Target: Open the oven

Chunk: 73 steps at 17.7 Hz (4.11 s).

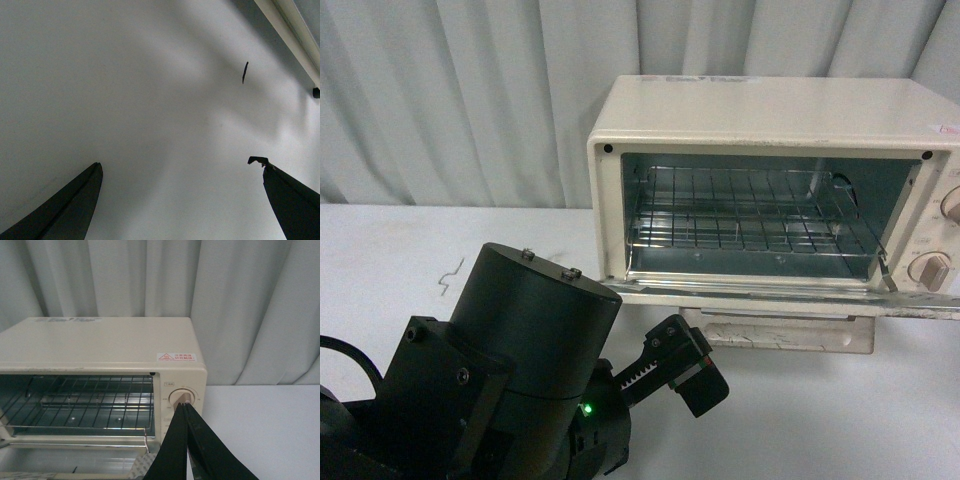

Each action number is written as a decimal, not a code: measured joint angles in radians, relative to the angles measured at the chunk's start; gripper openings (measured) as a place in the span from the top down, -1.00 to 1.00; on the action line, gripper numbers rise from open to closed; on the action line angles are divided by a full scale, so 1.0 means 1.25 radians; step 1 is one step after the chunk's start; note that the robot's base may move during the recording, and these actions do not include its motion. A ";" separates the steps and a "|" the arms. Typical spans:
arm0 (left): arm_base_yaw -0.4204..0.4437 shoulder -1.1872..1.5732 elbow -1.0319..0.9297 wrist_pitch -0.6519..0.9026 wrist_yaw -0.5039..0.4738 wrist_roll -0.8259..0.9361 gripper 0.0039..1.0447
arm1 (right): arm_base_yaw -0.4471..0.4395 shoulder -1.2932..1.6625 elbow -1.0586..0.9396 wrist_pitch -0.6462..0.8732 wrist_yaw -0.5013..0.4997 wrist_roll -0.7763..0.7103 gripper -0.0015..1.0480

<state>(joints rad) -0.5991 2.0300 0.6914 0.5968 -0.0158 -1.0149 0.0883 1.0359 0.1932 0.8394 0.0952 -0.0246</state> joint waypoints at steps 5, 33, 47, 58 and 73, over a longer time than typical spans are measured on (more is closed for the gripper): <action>0.001 0.000 0.000 0.000 -0.001 0.000 -0.88 | -0.076 -0.135 -0.074 -0.070 -0.068 0.006 0.96; 0.001 0.000 0.000 0.000 -0.002 0.000 -0.88 | -0.071 -0.712 -0.145 -0.565 -0.075 0.007 0.96; 0.001 0.000 0.000 -0.001 -0.002 0.001 -0.88 | -0.071 -0.827 -0.146 -0.674 -0.076 0.008 -0.46; 0.075 -0.129 -0.206 0.316 0.099 0.007 -0.88 | -0.071 -0.827 -0.146 -0.674 -0.076 0.008 -0.87; 0.371 -0.804 -0.252 -0.104 0.186 0.495 -0.88 | -0.071 -0.827 -0.146 -0.674 -0.076 0.008 -0.87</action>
<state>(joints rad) -0.1349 1.0248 0.3767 0.4664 0.2165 -0.3965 -0.0002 0.0025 0.0109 -0.0036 0.0002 -0.0147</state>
